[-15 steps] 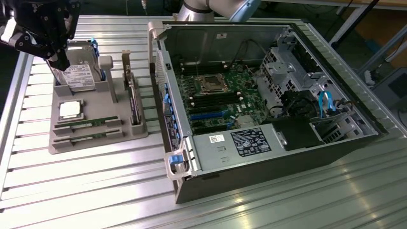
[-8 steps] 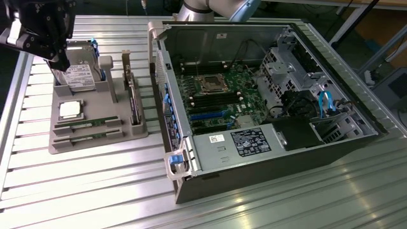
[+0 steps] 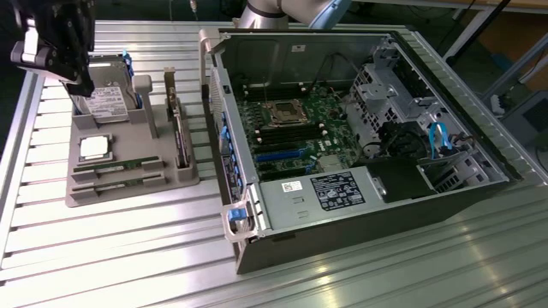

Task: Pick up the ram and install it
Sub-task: 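Pick up the ram and move it above insertion slot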

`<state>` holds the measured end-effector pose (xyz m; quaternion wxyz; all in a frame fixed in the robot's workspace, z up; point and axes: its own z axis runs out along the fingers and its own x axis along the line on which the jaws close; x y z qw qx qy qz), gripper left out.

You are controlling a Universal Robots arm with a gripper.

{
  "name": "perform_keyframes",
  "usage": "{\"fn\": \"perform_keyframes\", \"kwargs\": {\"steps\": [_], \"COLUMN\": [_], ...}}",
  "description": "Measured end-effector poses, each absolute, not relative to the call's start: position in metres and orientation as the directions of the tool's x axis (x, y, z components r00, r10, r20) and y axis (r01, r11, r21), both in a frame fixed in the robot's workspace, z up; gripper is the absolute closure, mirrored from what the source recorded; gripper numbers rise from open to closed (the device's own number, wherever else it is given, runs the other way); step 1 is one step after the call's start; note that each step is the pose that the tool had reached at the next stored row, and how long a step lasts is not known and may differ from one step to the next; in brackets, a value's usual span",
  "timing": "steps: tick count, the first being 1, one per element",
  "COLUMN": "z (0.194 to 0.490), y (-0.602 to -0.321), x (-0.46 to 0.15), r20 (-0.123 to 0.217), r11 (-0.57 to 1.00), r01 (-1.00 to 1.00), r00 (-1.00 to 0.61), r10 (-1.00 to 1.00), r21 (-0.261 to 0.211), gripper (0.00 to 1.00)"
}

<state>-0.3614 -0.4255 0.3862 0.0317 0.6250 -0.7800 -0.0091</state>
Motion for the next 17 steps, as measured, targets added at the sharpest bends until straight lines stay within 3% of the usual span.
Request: {"fn": "perform_keyframes", "kwargs": {"steps": [6,17], "z": [0.3861,0.3848], "y": [-0.4255,-0.4255], "x": [-0.3613,-0.3624], "r20": [0.038,0.035], "r11": [0.072,0.066], "r01": [-0.996,-0.997], "r00": [-0.07,-0.065], "r10": [-0.997,-0.997], "r21": [0.054,0.026], "gripper": [0.9,0.9]}}
